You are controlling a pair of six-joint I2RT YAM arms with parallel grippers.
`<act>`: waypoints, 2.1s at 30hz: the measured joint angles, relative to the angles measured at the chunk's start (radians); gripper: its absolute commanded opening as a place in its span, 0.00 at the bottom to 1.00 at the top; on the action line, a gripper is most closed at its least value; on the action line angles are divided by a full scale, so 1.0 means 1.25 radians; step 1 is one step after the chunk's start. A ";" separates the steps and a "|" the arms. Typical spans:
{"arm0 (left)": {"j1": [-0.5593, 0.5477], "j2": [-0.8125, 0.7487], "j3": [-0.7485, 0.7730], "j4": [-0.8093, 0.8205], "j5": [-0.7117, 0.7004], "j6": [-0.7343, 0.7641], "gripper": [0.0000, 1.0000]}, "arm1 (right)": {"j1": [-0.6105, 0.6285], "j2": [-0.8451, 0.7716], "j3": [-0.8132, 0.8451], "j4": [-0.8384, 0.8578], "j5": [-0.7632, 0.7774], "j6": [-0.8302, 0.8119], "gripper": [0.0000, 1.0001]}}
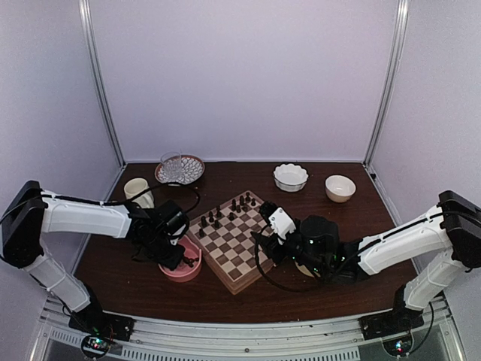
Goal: Set up the chess pieces on the board
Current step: Pick up the king from the storage box, then pass from the left arm to the right
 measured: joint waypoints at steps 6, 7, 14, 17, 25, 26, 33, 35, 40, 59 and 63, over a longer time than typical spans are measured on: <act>0.000 -0.017 0.002 -0.005 -0.021 -0.001 0.08 | 0.000 0.000 0.000 -0.003 0.000 0.000 0.55; 0.000 -0.033 0.002 -0.005 -0.024 0.001 0.08 | 0.000 0.000 0.000 -0.004 0.000 0.000 0.55; 0.000 -0.199 -0.003 -0.001 -0.026 0.029 0.08 | 0.000 0.000 0.002 -0.009 -0.012 0.000 0.54; 0.000 -0.243 -0.014 0.013 -0.008 0.047 0.08 | 0.000 0.000 0.009 -0.021 -0.036 -0.003 0.54; 0.000 -0.298 -0.037 0.117 0.163 0.066 0.09 | 0.007 -0.024 0.036 -0.070 -0.168 -0.067 0.64; 0.000 -0.293 -0.035 0.133 0.182 0.063 0.09 | 0.011 -0.031 0.039 -0.078 -0.179 -0.085 0.66; 0.000 -0.215 -0.015 0.251 0.343 -0.031 0.09 | 0.055 -0.074 0.019 -0.035 -0.204 -0.209 0.86; 0.000 -0.200 -0.020 0.302 0.375 -0.076 0.09 | 0.061 -0.073 0.009 -0.023 -0.217 -0.233 0.88; 0.000 -0.193 -0.098 0.511 0.425 -0.217 0.09 | 0.060 -0.055 0.008 -0.021 -0.230 -0.245 0.88; -0.100 -0.168 -0.219 0.875 0.273 -0.483 0.09 | 0.098 0.078 0.042 0.092 -0.112 -0.060 0.57; -0.107 -0.150 -0.219 0.899 0.265 -0.494 0.09 | 0.101 0.091 0.057 0.104 -0.095 -0.045 0.57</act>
